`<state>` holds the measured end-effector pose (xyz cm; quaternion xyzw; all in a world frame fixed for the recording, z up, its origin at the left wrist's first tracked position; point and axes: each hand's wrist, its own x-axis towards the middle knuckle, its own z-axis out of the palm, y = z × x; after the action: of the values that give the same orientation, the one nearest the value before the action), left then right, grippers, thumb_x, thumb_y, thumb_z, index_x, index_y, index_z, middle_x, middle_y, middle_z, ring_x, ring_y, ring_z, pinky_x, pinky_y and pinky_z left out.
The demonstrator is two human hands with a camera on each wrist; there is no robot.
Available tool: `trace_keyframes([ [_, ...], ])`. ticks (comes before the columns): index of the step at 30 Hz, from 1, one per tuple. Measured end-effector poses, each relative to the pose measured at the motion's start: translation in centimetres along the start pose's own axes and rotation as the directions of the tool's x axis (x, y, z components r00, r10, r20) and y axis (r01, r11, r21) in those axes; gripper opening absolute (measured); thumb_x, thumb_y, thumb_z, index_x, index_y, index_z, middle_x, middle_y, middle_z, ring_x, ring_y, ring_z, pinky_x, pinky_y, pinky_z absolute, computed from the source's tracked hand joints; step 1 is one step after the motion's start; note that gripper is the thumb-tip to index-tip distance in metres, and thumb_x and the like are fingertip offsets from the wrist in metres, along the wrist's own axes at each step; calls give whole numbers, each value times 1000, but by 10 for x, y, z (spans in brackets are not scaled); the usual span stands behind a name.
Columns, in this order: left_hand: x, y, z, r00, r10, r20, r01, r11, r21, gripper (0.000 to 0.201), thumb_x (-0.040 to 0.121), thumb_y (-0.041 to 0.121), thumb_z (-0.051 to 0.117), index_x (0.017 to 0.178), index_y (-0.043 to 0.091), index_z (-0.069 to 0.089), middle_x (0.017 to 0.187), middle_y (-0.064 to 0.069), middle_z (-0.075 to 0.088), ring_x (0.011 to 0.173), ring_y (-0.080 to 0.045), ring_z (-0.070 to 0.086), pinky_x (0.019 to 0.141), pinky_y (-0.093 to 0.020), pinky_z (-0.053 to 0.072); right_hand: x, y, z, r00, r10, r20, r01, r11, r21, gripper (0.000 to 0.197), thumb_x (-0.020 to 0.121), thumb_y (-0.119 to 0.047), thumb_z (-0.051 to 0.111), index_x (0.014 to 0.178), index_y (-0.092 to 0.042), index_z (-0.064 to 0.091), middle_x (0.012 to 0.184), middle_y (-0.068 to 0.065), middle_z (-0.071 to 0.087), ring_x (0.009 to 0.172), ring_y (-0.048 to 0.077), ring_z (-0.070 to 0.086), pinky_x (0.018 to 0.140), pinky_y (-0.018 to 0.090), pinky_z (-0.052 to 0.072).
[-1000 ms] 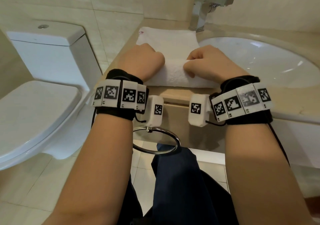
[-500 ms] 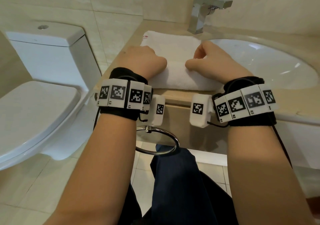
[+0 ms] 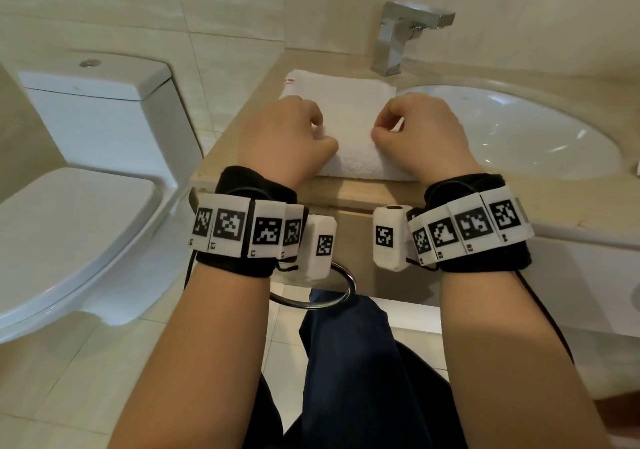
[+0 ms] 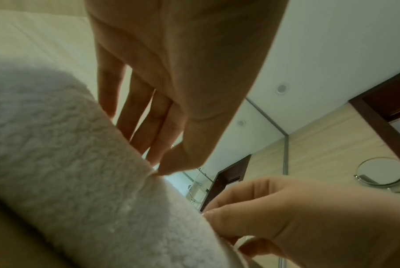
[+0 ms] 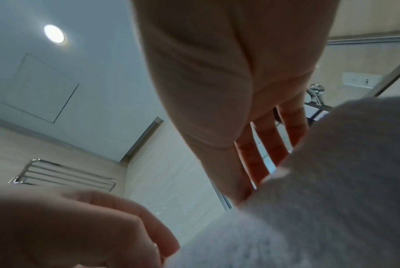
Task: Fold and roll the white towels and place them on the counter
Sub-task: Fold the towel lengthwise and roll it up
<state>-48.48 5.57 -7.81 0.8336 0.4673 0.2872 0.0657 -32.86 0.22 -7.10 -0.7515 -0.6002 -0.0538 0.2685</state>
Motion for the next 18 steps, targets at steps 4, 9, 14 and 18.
trace_keyframes([
  [4, 0, -3, 1, 992, 2, 126, -5, 1000, 24, 47, 84, 36, 53, 128, 21, 54, 119, 0, 56, 110, -20, 52, 85, -29, 38, 0, -4, -2, 991, 21, 130, -16, 999, -40, 29, 84, -41, 54, 105, -22, 62, 113, -1, 58, 102, 20, 53, 78, 30, 40],
  [9, 8, -8, 2, 969, 12, 248, -29, 997, 65, 57, 80, 38, 59, 134, 22, 47, 123, -1, 52, 114, -23, 50, 91, -31, 35, -6, -4, 2, 973, -3, 232, 15, 999, -50, 49, 77, -37, 64, 121, -19, 51, 117, 3, 51, 108, 25, 49, 86, 34, 38],
  [14, 13, -5, 3, 956, 34, 292, -90, 979, 180, 50, 82, 19, 55, 130, 18, 45, 121, -4, 52, 111, -26, 50, 91, -34, 35, -3, -1, 8, 972, -11, 236, 42, 991, -129, 49, 74, -14, 63, 119, -20, 45, 115, 3, 50, 107, 26, 46, 84, 32, 30],
  [18, 13, -2, 1, 958, 38, 284, -91, 980, 177, 36, 84, 17, 50, 120, 13, 52, 111, -7, 56, 99, -27, 53, 79, -30, 34, -2, 0, 4, 961, 26, 276, -21, 1000, -23, 38, 74, -17, 64, 109, -23, 50, 99, 0, 52, 98, 27, 51, 81, 33, 39],
])
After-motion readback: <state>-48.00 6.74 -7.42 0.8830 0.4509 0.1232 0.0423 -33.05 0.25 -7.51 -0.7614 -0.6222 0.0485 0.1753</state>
